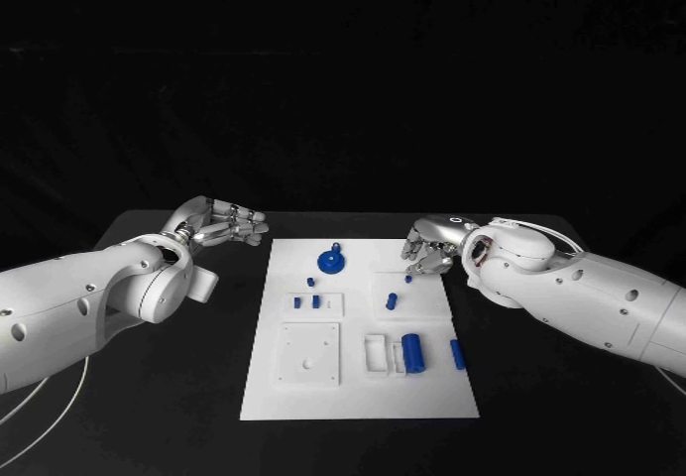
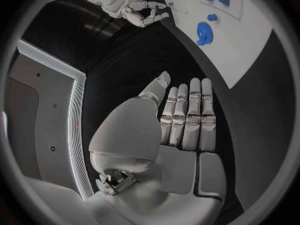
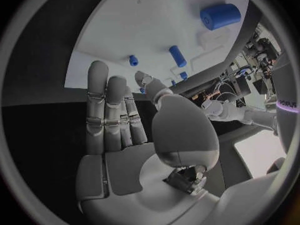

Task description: Assemble the parts on the task board

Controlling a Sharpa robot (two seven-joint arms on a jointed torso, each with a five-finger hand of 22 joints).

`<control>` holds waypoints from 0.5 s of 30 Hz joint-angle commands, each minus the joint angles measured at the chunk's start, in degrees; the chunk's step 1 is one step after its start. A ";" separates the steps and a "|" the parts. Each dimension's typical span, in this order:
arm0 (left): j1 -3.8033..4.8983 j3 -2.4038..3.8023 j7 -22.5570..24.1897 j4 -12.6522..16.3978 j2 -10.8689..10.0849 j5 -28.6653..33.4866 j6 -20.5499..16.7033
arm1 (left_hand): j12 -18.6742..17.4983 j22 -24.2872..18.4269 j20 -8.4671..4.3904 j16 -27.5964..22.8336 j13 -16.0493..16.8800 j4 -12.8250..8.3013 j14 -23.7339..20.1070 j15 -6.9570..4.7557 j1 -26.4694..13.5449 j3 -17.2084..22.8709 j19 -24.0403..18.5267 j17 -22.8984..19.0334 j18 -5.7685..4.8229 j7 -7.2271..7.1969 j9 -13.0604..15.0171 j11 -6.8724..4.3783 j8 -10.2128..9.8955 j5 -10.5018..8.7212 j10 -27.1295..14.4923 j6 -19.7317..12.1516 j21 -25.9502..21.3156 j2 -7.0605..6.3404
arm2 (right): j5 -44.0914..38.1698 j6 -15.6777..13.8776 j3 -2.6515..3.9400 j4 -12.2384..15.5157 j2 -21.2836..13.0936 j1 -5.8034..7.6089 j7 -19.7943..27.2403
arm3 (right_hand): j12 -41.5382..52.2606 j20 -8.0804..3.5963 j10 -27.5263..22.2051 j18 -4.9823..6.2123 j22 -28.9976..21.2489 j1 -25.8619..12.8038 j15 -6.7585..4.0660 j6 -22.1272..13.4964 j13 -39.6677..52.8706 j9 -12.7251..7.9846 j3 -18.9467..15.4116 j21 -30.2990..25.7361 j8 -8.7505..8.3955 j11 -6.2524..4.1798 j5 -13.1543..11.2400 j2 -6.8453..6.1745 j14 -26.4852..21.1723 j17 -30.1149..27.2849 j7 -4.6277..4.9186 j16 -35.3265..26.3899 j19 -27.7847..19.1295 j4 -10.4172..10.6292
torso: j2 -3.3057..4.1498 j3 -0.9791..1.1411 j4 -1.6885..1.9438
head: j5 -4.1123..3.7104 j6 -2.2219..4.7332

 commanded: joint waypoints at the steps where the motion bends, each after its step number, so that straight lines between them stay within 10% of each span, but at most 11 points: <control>1: 0.19 0.08 2.66 0.67 -0.12 3.18 -1.22 | -0.06 -0.75 0.15 -0.23 -0.01 -0.02 -0.70 0.03 0.47 -0.42 0.51 -0.08 0.42 0.20 -0.02 0.15 0.00 0.08 -0.32 -0.19 0.32 0.14 | -4.33 3.43 -0.05 0.32 0.12 -0.07 -1.94 | -0.15 0.01 -0.03 1.10 0.65 0.24 0.08 0.31 -0.03 -0.03 0.73 0.23 -0.01 -0.16 -0.20 -0.39 -0.14 -0.18 -0.36 0.46 -0.44 -0.11 | 0.01 0.04 -0.06 | 0.00 -0.25; 15: 0.27 0.08 2.95 1.10 -0.20 4.13 -1.28 | -0.07 -2.47 0.32 -0.23 -0.01 -0.09 -0.89 0.29 0.56 -0.91 0.89 -0.10 0.68 0.53 -0.02 0.59 0.01 0.07 -0.64 -0.11 0.38 0.45 | -3.81 5.33 -0.61 1.93 -0.10 -0.61 -1.88 | -0.13 -0.16 0.57 1.01 3.49 -0.33 -0.06 0.79 -0.02 -0.03 2.78 -0.44 -0.01 -0.29 1.51 -0.62 -0.36 -0.58 -0.22 1.22 -0.51 -0.12 | 0.12 0.18 -0.16 | 0.14 -0.53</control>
